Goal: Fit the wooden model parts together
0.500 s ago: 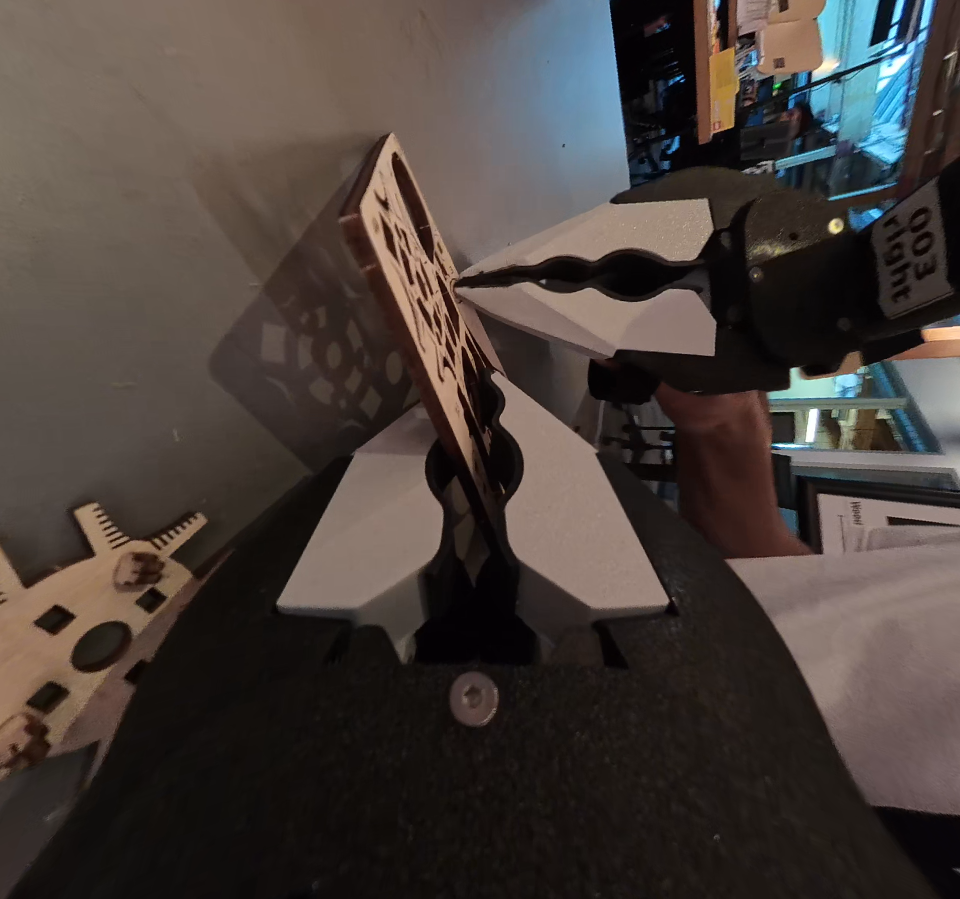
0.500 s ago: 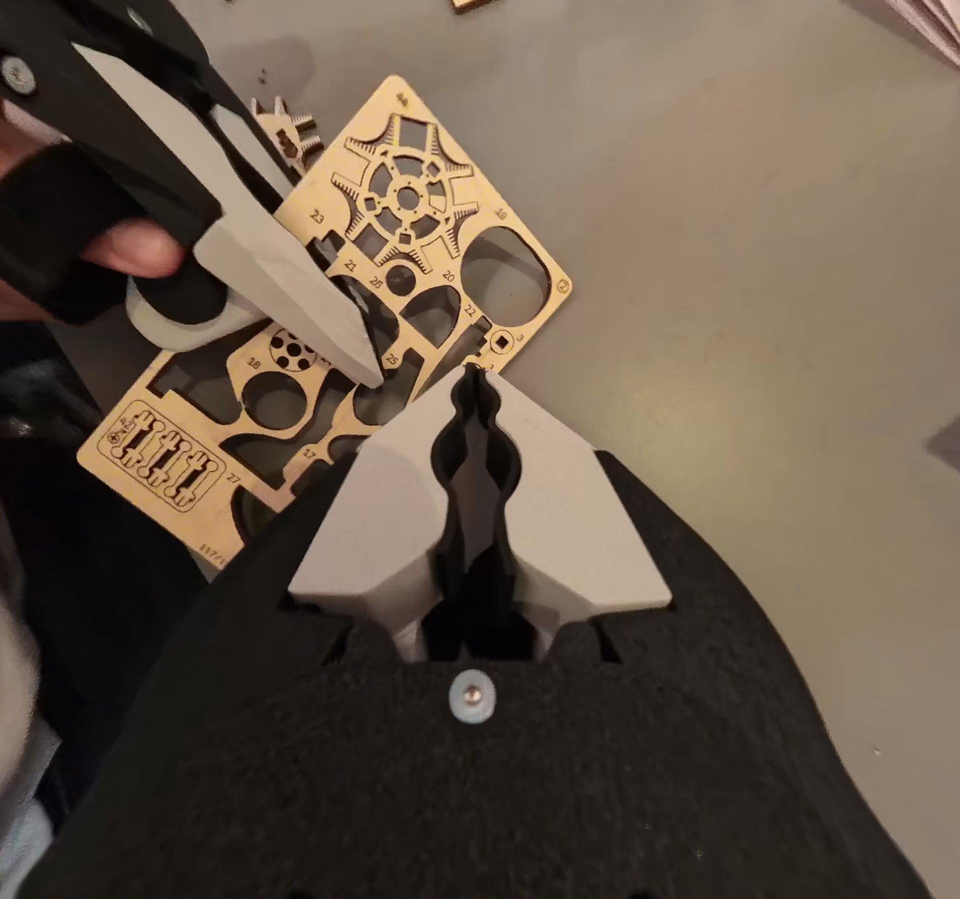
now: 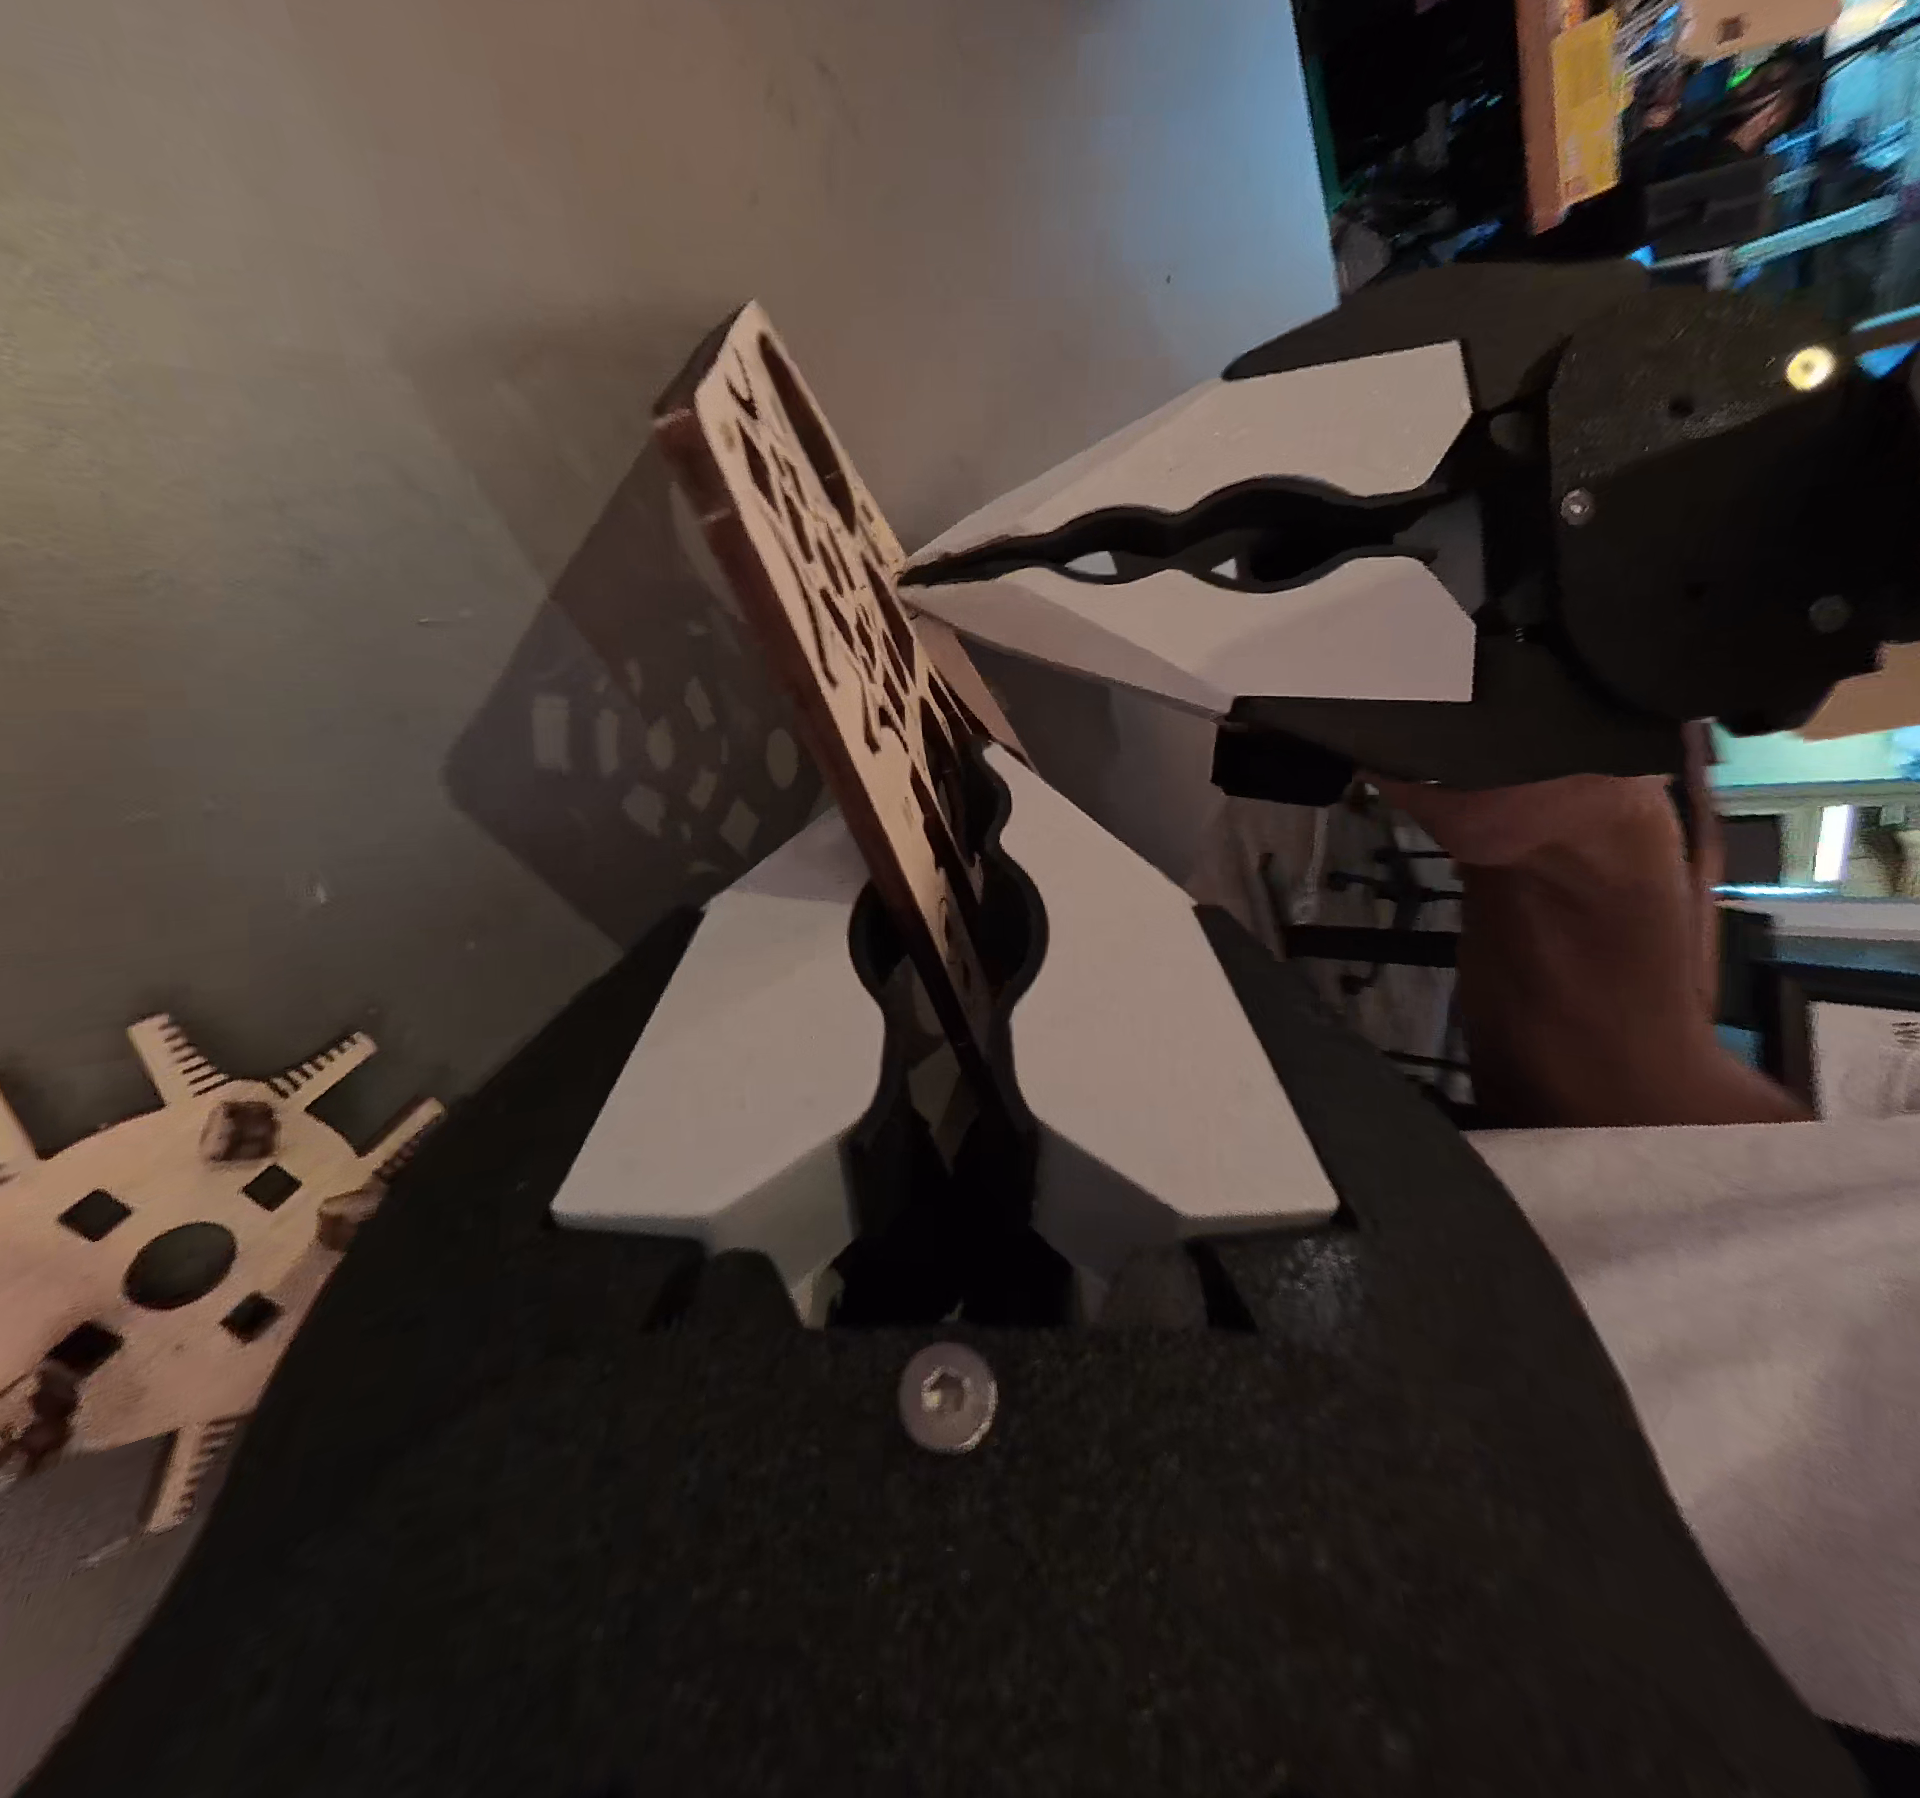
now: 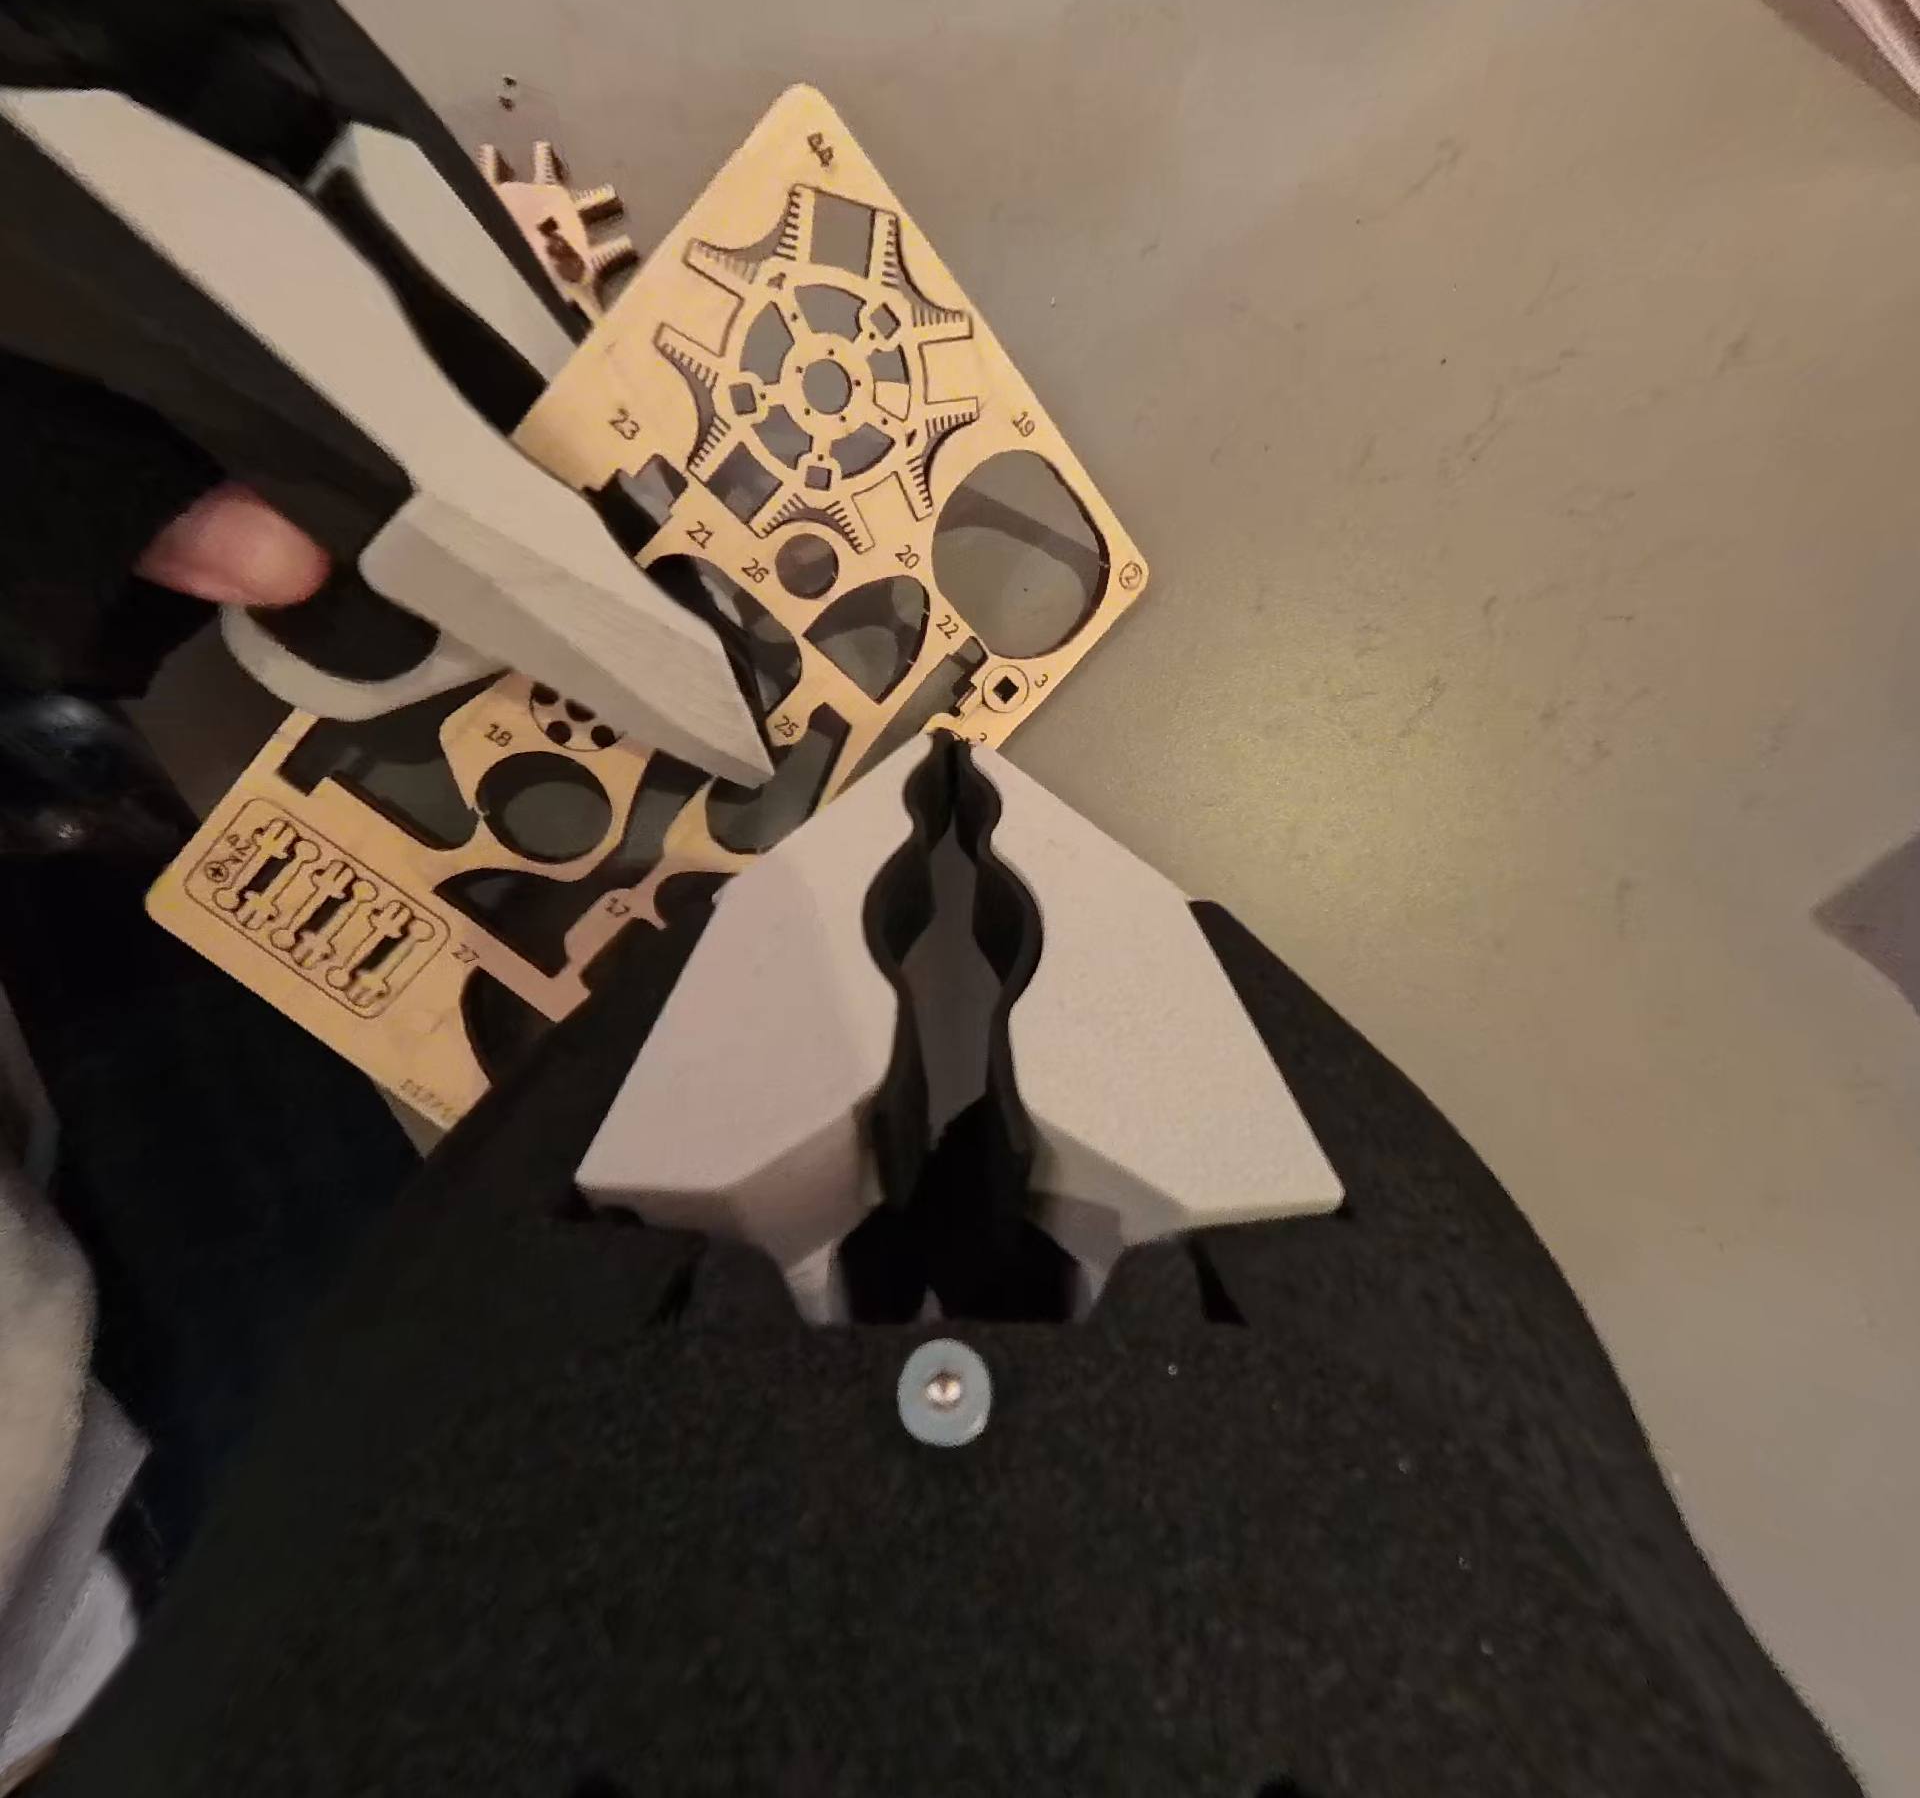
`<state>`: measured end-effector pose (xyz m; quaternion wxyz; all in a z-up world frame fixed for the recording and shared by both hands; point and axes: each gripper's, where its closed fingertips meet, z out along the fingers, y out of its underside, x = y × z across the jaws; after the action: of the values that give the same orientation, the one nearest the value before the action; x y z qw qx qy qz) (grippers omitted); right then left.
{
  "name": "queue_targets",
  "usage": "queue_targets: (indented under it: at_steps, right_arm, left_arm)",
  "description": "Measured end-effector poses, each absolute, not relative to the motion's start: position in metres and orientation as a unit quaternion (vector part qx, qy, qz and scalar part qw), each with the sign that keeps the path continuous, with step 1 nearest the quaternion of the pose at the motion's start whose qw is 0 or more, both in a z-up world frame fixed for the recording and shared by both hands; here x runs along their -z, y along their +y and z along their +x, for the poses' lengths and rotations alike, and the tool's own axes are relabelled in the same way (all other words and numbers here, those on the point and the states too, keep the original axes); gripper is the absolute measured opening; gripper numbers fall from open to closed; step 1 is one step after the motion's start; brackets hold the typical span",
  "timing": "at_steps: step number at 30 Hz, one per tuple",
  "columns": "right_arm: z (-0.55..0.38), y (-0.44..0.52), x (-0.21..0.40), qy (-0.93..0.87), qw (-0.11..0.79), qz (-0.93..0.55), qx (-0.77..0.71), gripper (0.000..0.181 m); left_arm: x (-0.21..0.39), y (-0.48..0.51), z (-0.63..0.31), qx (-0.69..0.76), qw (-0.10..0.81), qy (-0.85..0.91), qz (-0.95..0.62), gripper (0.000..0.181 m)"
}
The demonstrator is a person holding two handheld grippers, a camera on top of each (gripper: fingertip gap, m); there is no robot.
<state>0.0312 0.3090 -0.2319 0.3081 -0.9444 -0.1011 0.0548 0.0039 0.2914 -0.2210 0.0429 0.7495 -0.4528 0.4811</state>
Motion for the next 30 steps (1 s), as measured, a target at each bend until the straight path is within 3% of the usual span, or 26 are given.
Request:
queue_targets:
  at_steps: [1,4,7,9,14,16,25,30]
  right_arm:
    - [0.032,0.309,0.231,-0.095,0.319,-0.941,-0.061,0.0]
    - [0.035,0.312,0.209,-0.03,0.395,-0.909,-0.127,0.0]
    - [0.051,0.315,0.153,0.089,0.531,-0.793,-0.284,0.026]
    - [0.049,0.314,0.133,0.162,0.529,-0.714,-0.429,0.035]
    - [0.015,0.316,0.127,0.168,0.482,-0.676,-0.532,0.022]
    - [0.015,0.317,0.123,0.185,0.489,-0.654,-0.548,0.003]
    - [0.009,0.314,0.136,0.174,0.473,-0.699,-0.507,0.003]
    - [0.014,0.312,0.159,0.162,0.459,-0.768,-0.417,0.004]
  left_arm:
    - [0.222,0.292,0.003,-0.492,0.054,-0.442,0.748,0.001]
    - [0.208,0.293,0.004,-0.541,0.066,-0.42,0.726,0.001]
    - [0.181,0.297,0.001,-0.607,0.082,-0.393,0.687,0.001]
    - [0.159,0.296,-0.004,-0.654,0.105,-0.372,0.651,0.0]
    - [0.14,0.291,-0.016,-0.685,0.104,-0.394,0.604,0.0]
    - [0.138,0.29,-0.019,-0.685,0.092,-0.404,0.599,0.0]
    - [0.147,0.286,-0.024,-0.664,0.09,-0.411,0.618,0.0]
    - [0.166,0.282,-0.02,-0.621,0.037,-0.449,0.641,0.0]
